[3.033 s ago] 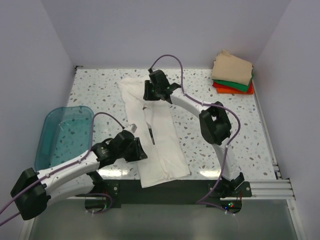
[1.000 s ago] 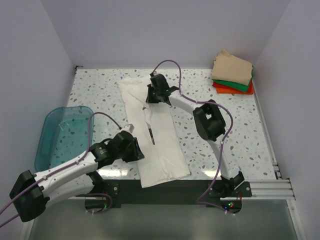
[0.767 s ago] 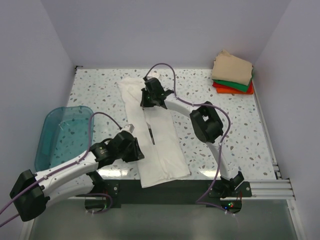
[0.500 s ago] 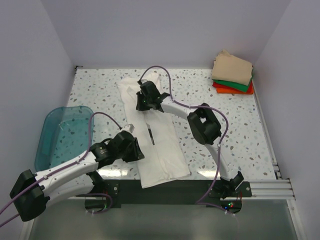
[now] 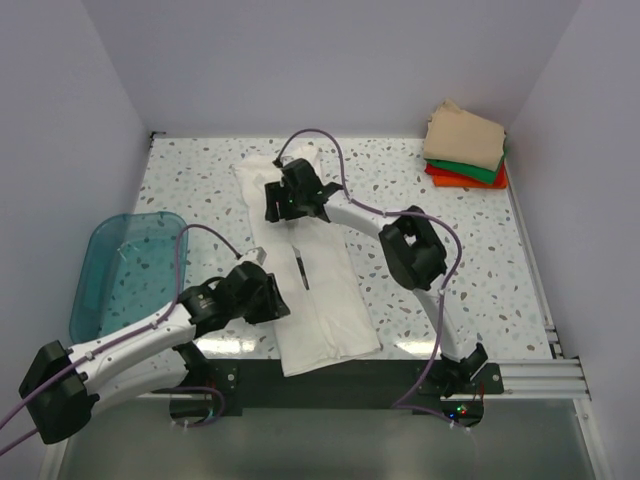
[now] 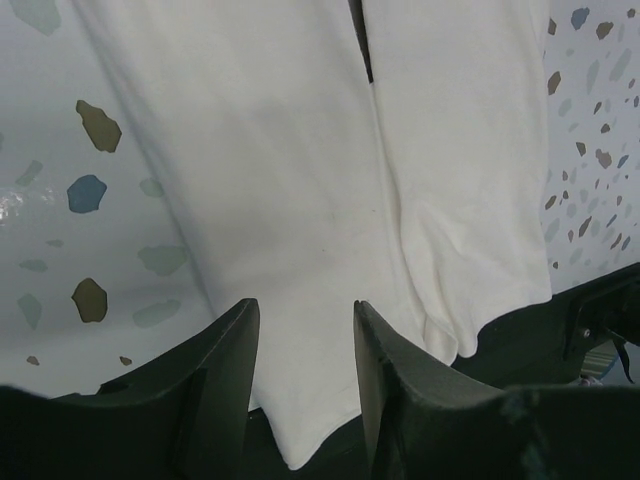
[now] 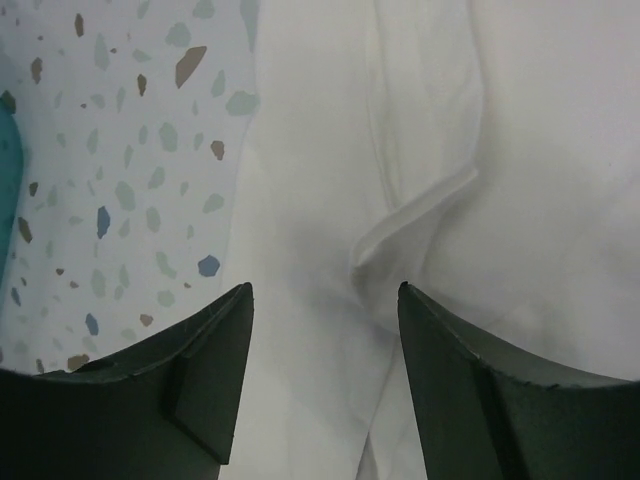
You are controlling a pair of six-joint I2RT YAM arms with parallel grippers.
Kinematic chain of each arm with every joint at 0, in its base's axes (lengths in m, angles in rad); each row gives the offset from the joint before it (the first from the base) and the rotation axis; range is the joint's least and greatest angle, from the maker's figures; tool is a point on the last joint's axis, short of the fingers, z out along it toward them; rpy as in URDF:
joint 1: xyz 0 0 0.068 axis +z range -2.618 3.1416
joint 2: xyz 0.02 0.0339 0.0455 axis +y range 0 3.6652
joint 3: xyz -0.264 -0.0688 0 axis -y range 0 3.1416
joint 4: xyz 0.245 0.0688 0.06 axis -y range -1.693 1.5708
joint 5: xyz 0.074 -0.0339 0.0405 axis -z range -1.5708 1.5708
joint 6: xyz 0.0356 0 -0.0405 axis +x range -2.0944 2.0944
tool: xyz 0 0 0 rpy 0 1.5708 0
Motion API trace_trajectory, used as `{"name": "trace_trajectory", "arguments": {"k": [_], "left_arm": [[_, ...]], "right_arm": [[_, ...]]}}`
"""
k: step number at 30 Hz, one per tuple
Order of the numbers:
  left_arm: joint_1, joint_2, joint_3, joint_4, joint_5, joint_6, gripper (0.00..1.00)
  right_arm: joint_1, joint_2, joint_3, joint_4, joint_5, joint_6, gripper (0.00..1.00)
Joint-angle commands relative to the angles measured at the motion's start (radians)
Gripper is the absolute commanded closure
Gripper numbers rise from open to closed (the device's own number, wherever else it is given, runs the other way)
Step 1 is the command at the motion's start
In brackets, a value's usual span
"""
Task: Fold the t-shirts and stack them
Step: Fold the tshirt
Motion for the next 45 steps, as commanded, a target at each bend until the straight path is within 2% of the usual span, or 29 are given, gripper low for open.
{"name": "trace_trajectory", "arguments": {"k": [1, 4, 9, 15, 19, 22, 28, 34, 38, 45], "left_arm": [[0.009, -0.042, 0.012, -0.023, -0.069, -0.042, 0.51], [0.036, -0.07, 0.019, -0.032, -0.11, -0.051, 0.47], [0.199, -0.004, 0.097, 0.031, -0.095, 0.053, 0.45], [0.395, 0.23, 0.274, 0.161, -0.067, 0.172, 0.49], [0.489, 0.425, 0.36, 0.248, -0.038, 0.19, 0.56], [0.51, 0.529, 0.406, 0.323, -0.021, 0.208, 0.62], [0.536, 0.724, 0.547, 0.325, -0.044, 0.247, 0.71], [0.563, 0.893, 0.657, 0.334, -0.038, 0.245, 0.78], [0.573, 1.002, 0.778, 0.295, -0.059, 0.265, 0.78], [0.609, 1.184, 0.944, 0.259, -0.009, 0.281, 0.79]], "right_arm": [[-0.031, -0.19, -0.024, 0.002, -0.042, -0.01, 0.36], [-0.082, -0.285, -0.129, 0.037, -0.076, 0.038, 0.31], [-0.155, -0.357, -0.277, -0.012, -0.03, 0.09, 0.31], [-0.194, -0.414, -0.451, -0.026, 0.036, 0.101, 0.37], [-0.208, -0.431, -0.509, -0.032, 0.051, 0.088, 0.42], [-0.208, -0.426, -0.526, -0.024, 0.034, 0.087, 0.49], [-0.2, -0.429, -0.554, 0.0, 0.002, 0.101, 0.6], [-0.172, -0.391, -0.545, 0.025, 0.0, 0.107, 0.63], [-0.171, -0.353, -0.511, 0.014, 0.02, 0.111, 0.63], [-0.172, -0.236, -0.393, -0.04, 0.04, 0.111, 0.63]]}}
